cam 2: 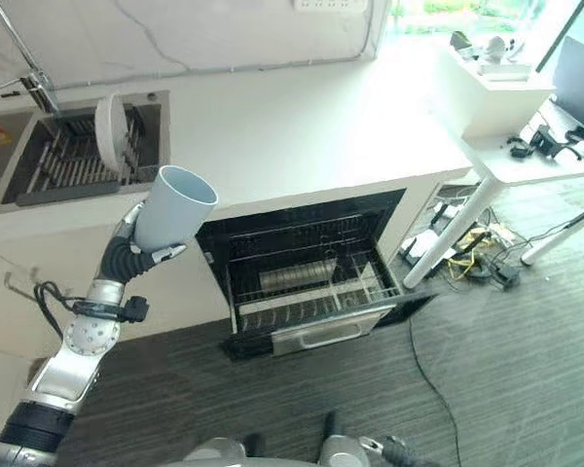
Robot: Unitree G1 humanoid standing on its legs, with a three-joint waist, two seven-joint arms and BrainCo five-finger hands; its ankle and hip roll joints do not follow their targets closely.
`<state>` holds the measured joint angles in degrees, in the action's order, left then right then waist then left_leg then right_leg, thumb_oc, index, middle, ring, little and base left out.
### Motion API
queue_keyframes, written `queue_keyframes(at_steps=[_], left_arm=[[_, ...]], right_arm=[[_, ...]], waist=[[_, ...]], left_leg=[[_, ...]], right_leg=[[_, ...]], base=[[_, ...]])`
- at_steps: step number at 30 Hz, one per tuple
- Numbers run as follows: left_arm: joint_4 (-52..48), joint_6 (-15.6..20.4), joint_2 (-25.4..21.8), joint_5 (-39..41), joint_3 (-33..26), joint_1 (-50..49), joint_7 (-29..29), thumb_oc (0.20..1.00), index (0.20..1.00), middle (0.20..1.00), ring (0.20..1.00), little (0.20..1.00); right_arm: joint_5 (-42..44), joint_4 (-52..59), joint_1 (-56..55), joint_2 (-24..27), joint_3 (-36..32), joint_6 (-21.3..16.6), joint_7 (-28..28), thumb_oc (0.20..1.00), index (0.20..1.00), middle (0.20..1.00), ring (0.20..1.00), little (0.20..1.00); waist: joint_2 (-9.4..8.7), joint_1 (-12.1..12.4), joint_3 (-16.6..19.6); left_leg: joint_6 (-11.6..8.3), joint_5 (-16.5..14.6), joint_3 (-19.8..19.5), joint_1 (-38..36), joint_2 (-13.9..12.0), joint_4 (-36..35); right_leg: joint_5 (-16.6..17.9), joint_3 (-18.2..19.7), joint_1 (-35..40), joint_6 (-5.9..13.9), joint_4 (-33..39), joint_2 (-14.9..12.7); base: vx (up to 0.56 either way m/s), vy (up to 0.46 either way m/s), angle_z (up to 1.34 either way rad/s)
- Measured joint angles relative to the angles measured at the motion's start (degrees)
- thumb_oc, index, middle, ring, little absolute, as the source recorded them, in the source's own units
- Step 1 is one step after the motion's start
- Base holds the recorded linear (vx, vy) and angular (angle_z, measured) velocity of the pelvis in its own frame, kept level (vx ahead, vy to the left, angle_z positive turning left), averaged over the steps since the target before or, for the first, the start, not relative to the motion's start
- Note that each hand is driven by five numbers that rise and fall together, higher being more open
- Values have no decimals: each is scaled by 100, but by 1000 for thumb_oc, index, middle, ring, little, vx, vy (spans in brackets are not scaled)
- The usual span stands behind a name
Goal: Place the dishes in the dishwasher.
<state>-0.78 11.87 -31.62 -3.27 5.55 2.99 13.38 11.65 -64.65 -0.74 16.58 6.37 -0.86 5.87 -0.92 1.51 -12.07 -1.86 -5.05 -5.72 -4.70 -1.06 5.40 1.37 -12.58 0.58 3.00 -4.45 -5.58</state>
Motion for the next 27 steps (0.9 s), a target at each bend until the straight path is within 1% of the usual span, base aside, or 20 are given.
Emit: queue_keyframes(at_steps=[1, 3, 4, 5, 6, 7, 9, 10, 11, 12, 13, 16, 17, 20, 21, 23, 24, 25, 26, 27], left_arm=[[-158, -24, 19, -1, 118, 42, -45, 200, 200, 200, 200, 200], [-205, 0, 31, -4, 475, 447, -196, 200, 200, 200, 200, 200], [-328, 7, -14, -6, 608, 707, -255, 200, 200, 200, 200, 200], [-500, 23, 27, -4, 550, 883, -229, 200, 200, 200, 200, 200], [-565, 15, -43, 18, 501, 911, -207, 200, 200, 200, 200, 200], [-556, -45, -69, 28, 532, 875, -224, 200, 200, 200, 200, 200], [-549, -78, -76, 34, 578, 859, -237, 200, 200, 200, 200, 200], [-543, -85, -80, 36, 558, 842, -232, 200, 200, 200, 200, 200], [-554, -85, -40, 37, 535, 849, -243, 200, 200, 200, 200, 200], [-552, -69, 1, 38, 391, 853, -243, 200, 200, 200, 200, 200], [-478, -91, 50, 40, 381, 853, -249, 200, 200, 200, 200, 200], [-426, -90, 32, 65, 328, 854, -287, 200, 200, 200, 200, 200], [-398, -56, 44, 90, 328, 853, -293, 200, 200, 200, 200, 200], [-296, -36, 37, 84, 338, 856, -330, 200, 200, 200, 200, 200], [-248, -36, 34, 75, 340, 856, -358, 200, 200, 200, 200, 200], [-239, -32, -13, 60, 333, 887, -347, 200, 200, 200, 200, 200], [-178, -8, -51, 61, 262, 887, -264, 200, 200, 200, 200, 200], [7, -3, -188, 89, 0, 785, -203, 200, 200, 200, 200, 200], [68, -3, -219, 90, -39, 755, -196, 200, 200, 200, 200, 200], [6, -3, -176, 116, -56, 654, -136, 200, 200, 200, 200, 200]], right_arm=[[46, 36, -21, 88, -20, -17, -50, 1000, 1000, 1000, 1000, 1000], [247, -198, -193, 191, -82, -111, -126, 1000, 1000, 1000, 1000, 1000], [339, -310, -264, 176, -258, -49, -145, 1000, 1000, 1000, 1000, 1000], [368, -380, -235, 226, -291, -30, -147, 1000, 1000, 1000, 1000, 1000], [404, -417, 42, 234, -305, -3, -145, 1000, 1000, 1000, 1000, 1000], [423, -455, 177, 199, -303, 9, -137, 1000, 1000, 1000, 1000, 1000], [431, -541, 407, 84, -299, 64, -131, 1000, 1000, 1000, 1000, 1000], [429, -612, 460, 19, -295, 59, -129, 1000, 1000, 1000, 1000, 1000], [410, -646, 472, 25, -276, 53, -125, 1000, 1000, 1000, 1000, 1000], [396, -669, 436, -12, -233, 61, -138, 1000, 1000, 1000, 1000, 1000], [359, -643, 343, -26, -225, 44, -152, 1000, 1000, 1000, 1000, 1000], [321, -542, 106, -28, -229, 43, -264, 1000, 1000, 1000, 1000, 1000], [322, -408, -6, 13, -252, 34, -334, 1000, 1000, 1000, 1000, 1000], [559, -354, 16, 58, -421, 16, -411, 1000, 1000, 1000, 1000, 1000], [732, -325, 10, 66, -535, 0, -439, 1000, 1000, 1000, 1000, 1000], [825, -264, -84, 50, -531, 27, -437, 1000, 1000, 1000, 1000, 1000], [737, -235, -95, 17, -529, 18, -415, 1000, 1000, 1000, 1000, 1000], [498, -227, -71, -105, -514, -4, -396, 1000, 1000, 1000, 1000, 1000], [440, -224, -113, -135, -489, -19, -398, 1000, 1000, 1000, 1000, 1000], [437, -101, -202, -156, -454, -271, -414, 1000, 1000, 1000, 1000, 1000]], waist=[[1, -14, -5], [1, -108, -25], [-34, -286, -37], [89, -275, -79], [189, -229, -204], [183, -214, -228], [118, -201, -274], [181, -156, -255], [324, -95, -232], [351, -97, -300], [423, -148, -283], [336, -127, -321], [377, -121, -297], [355, -22, -296], [310, -74, -316], [268, -138, -304], [304, -134, -304], [218, -127, -281], [192, -137, -269], [150, -134, -239]], left_leg=[[-121, 170, 445, 122, -133, 114], [184, 576, 1506, 356, -310, 144], [142, 699, 2354, 432, -404, 54], [122, 702, 2587, 455, -550, -173], [15, 828, 2607, 553, -756, -263], [5, 842, 2578, 550, -817, -223], [-102, 762, 2195, 436, -677, -239], [-159, 734, 1720, 384, -492, -425], [-169, 728, 1568, 287, -595, -650], [-229, 678, 1572, 230, -814, -609], [-229, 678, 1587, 253, -895, -639], [-231, 680, 1585, 281, -810, -648], [-228, 678, 1576, 263, -750, -642], [-148, 689, 1560, 275, -512, -606], [-12, 657, 1494, 270, -393, -543], [61, 642, 1522, 230, -310, -506], [91, 638, 1578, 235, -304, -546], [100, 629, 1714, 119, -324, -612], [64, 651, 1723, 42, -355, -669], [-57, 691, 1729, -29, -455, -756]], right_leg=[[-155, -185, -15, -123, -269, 35], [-280, -619, 42, -282, -442, 45], [-401, -666, 230, -307, -197, 84], [-639, -671, 163, -336, -139, 306], [-703, -618, 9, -390, -256, 479], [-707, -533, -12, -403, -261, 540], [-734, -283, -106, -442, -202, 593], [-729, -232, -31, -398, 36, 609], [-717, -420, -99, -459, -69, 640], [-468, -567, -178, -645, -159, 679], [-496, -587, -173, -575, -130, 715], [-439, -553, -107, -493, 77, 625], [-349, -529, -109, -352, 13, 611], [-424, -356, -401, -390, -468, 465], [-514, -319, -548, -281, -902, 249], [-595, -119, -633, -130, -1072, 64], [-699, -102, -695, 162, -1073, -177], [-421, -99, -491, 502, -380, -708], [-246, -107, -320, 576, -84, -809], [14, -119, -26, 715, 315, -756]], base=[[-54, -485, 179], [-47, -264, 235], [-61, -135, 256], [-42, -105, 182], [36, -61, 46], [80, -19, -27], [133, 33, -71], [143, 113, -89], [127, 156, -83], [130, 189, -43], [109, 200, -29], [65, 252, -15], [21, 286, -11], [5, 76, -23], [11, -121, 4], [33, -196, 13], [10, -242, -28], [-6, -276, -34], [4, -234, -31], [46, -170, -3]])
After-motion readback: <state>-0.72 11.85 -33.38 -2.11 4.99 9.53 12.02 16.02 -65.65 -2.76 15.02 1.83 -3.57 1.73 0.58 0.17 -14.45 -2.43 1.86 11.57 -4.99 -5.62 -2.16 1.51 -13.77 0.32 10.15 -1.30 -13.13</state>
